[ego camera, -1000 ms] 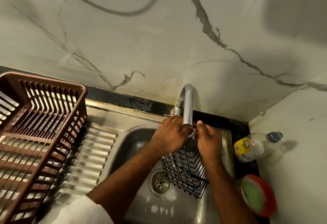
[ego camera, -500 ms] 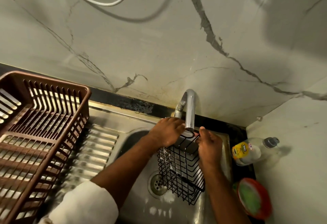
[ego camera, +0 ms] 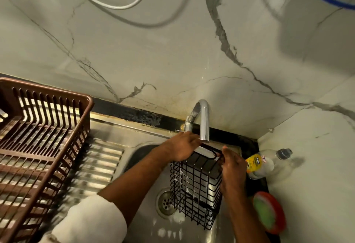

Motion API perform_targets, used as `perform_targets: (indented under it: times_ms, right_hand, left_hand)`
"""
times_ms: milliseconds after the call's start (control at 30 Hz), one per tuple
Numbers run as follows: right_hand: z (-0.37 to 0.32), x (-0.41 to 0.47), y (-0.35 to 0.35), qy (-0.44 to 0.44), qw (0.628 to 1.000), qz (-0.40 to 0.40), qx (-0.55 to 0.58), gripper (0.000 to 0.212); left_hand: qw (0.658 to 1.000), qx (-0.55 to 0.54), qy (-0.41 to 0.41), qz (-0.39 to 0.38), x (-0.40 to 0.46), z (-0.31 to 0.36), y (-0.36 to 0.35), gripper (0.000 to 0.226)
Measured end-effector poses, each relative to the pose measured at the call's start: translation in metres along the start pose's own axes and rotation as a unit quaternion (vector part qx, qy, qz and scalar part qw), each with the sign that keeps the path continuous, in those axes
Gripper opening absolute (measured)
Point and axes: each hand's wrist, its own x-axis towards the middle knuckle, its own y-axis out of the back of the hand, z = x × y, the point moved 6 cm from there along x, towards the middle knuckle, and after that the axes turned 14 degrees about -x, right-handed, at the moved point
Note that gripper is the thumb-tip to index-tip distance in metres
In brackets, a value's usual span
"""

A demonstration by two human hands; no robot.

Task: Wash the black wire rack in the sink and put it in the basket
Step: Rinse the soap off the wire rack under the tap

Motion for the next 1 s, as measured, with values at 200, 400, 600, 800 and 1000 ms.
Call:
perform_targets:
  times_ms: [200, 400, 600, 800, 1000]
  right_hand:
    - [-0.007, -0.014, 0.018, -0.071, 0.995, 0.024, 0.064, 0.016]
    - [-0.006, -0.003, 0.036, -0.097, 0.988, 0.053, 0.106, 0.022]
    - [-0.014, -0.006, 0.035, -0.034, 0.994, 0.036, 0.101, 0.026]
    - [0.006, -0.01, 0.037, -0.057, 0.995, 0.036, 0.067, 0.025]
    - [0.001, -0.023, 0.03, -0.02, 0.998, 0.054, 0.006, 0.017]
  left_hand:
    - [0.939, -0.342, 0.028, 0.009, 0.002, -0.01, 0.001, 0.026]
    - [0.832, -0.54, 0.126, 0.001, -0.007, -0.029, -0.022, 0.054]
    - [0.841, -0.53, 0.106, 0.012, -0.004, -0.018, -0.011, 0.051]
    - [0.87, -0.485, 0.088, 0.003, -0.005, -0.023, -0.017, 0.031]
    - [0.926, -0.36, 0.08, 0.081, 0.003, -0.021, -0.017, 0.026]
